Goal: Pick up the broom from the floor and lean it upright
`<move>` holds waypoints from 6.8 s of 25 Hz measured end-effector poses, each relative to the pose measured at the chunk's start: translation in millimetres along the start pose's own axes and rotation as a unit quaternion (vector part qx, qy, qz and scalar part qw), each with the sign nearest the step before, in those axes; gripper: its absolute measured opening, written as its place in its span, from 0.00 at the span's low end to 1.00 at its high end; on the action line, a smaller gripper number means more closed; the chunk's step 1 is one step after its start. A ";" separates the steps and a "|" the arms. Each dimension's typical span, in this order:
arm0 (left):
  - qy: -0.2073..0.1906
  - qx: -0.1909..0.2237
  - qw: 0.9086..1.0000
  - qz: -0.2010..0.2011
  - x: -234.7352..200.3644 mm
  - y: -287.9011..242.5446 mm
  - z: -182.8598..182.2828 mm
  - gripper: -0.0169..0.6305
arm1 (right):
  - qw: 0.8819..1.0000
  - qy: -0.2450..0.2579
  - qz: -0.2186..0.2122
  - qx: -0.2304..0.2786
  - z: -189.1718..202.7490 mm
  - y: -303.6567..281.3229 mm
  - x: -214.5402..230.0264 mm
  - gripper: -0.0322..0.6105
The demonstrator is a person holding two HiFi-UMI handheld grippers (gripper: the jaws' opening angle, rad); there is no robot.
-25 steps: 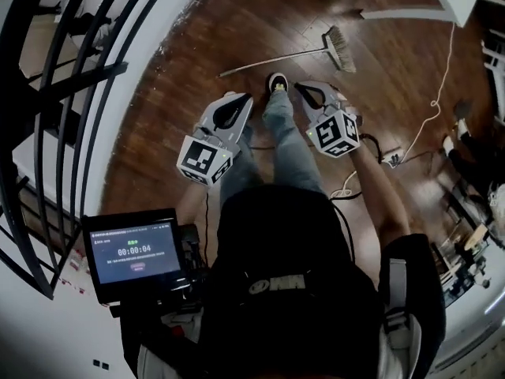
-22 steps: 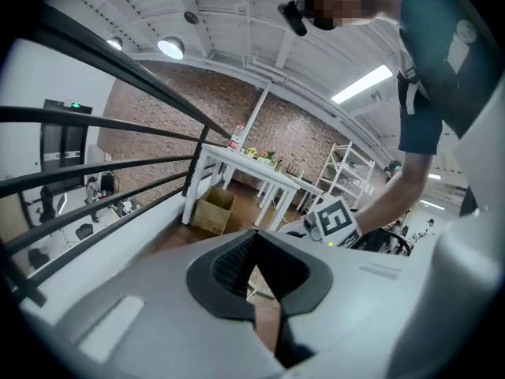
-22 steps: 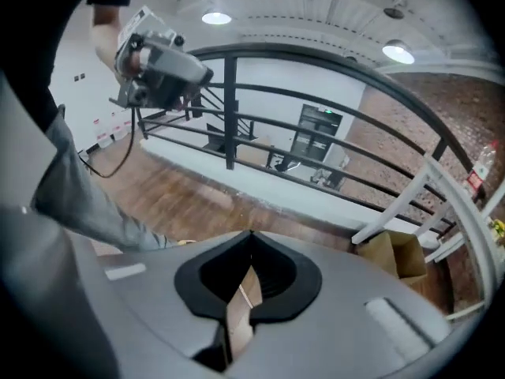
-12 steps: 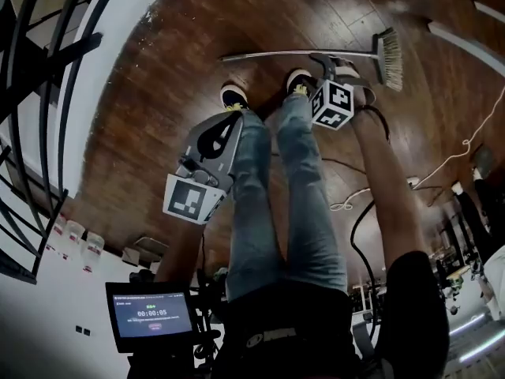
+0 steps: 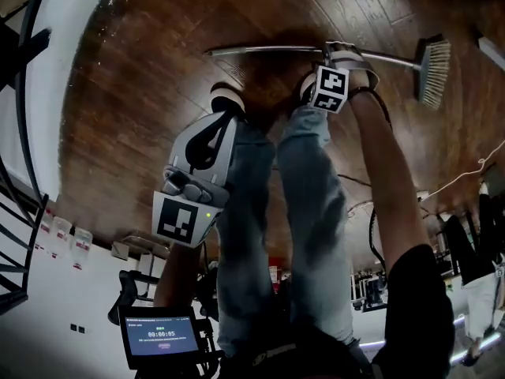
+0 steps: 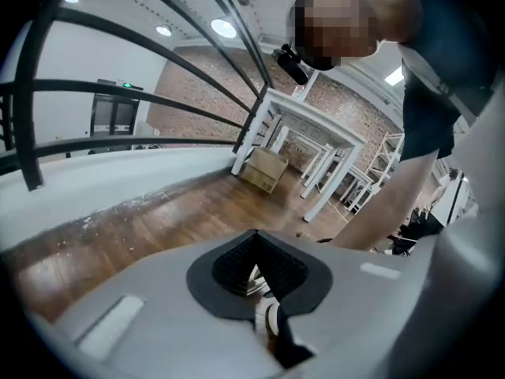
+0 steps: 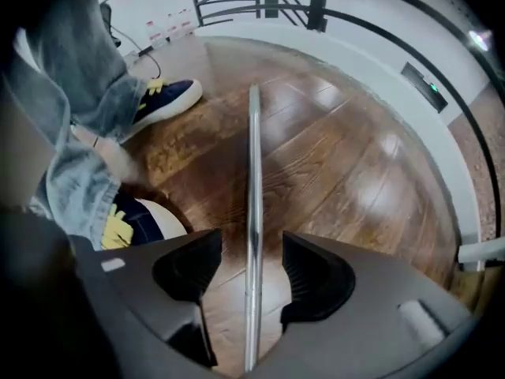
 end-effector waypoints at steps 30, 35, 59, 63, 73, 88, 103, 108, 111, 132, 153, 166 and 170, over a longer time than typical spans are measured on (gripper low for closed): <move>-0.080 0.094 0.989 0.080 145.5 38.8 -247.8 0.05 | 0.932 -0.280 0.121 0.195 72.8 333.7 85.0 0.17; -0.124 0.086 0.983 0.100 186.9 32.0 -282.3 0.05 | 0.871 -0.387 0.163 0.255 110.1 386.4 79.0 0.17; -0.364 0.107 0.893 0.242 439.2 -127.6 -442.6 0.16 | 0.618 -0.589 0.295 0.429 254.3 570.2 77.6 0.17; -0.347 0.079 0.889 0.287 447.5 -180.7 -457.8 0.17 | 0.585 -0.640 0.295 0.400 286.5 558.6 96.8 0.17; -0.312 -0.024 0.874 0.372 418.1 -353.6 -472.0 0.17 | 0.522 -0.744 0.269 0.319 346.7 476.0 175.9 0.17; -0.339 -0.084 0.860 0.372 401.8 -444.4 -454.8 0.17 | 0.500 -0.795 0.212 0.270 377.5 410.7 224.4 0.18; -0.358 -0.111 0.852 0.367 401.6 -461.7 -443.7 0.17 | 0.503 -0.802 0.199 0.254 385.2 394.4 229.4 0.18; -0.360 -0.109 0.853 0.363 403.3 -462.4 -445.9 0.18 | 0.506 -0.801 0.200 0.252 388.8 396.0 232.4 0.18; -0.365 -0.108 0.853 0.356 401.7 -461.4 -445.6 0.23 | 0.503 -0.803 0.201 0.251 386.9 395.5 231.2 0.18; -0.373 -0.082 0.862 0.332 388.9 -433.9 -455.2 0.38 | 0.487 -0.758 0.291 0.321 390.0 452.8 206.3 0.33; -0.348 0.132 0.873 0.314 511.5 11.1 -444.5 0.05 | 0.493 -0.573 0.471 0.454 267.0 776.0 -77.4 0.06; -0.358 0.186 0.860 0.311 560.6 23.4 -459.7 0.05 | 0.393 -0.569 0.497 0.524 293.2 813.9 -93.3 0.06; -0.357 0.189 0.861 0.310 562.1 23.2 -462.5 0.05 | 0.415 -0.537 0.512 0.526 283.7 827.6 -84.5 0.05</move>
Point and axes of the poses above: the fingertips, and each gripper's own axes: y backward along the fingers, x to its right, z out of its underside, the point moved 10 cm from there along y, backward along the fingers, and after that the axes turned 6 degrees about -x, right-handed, at the moved point
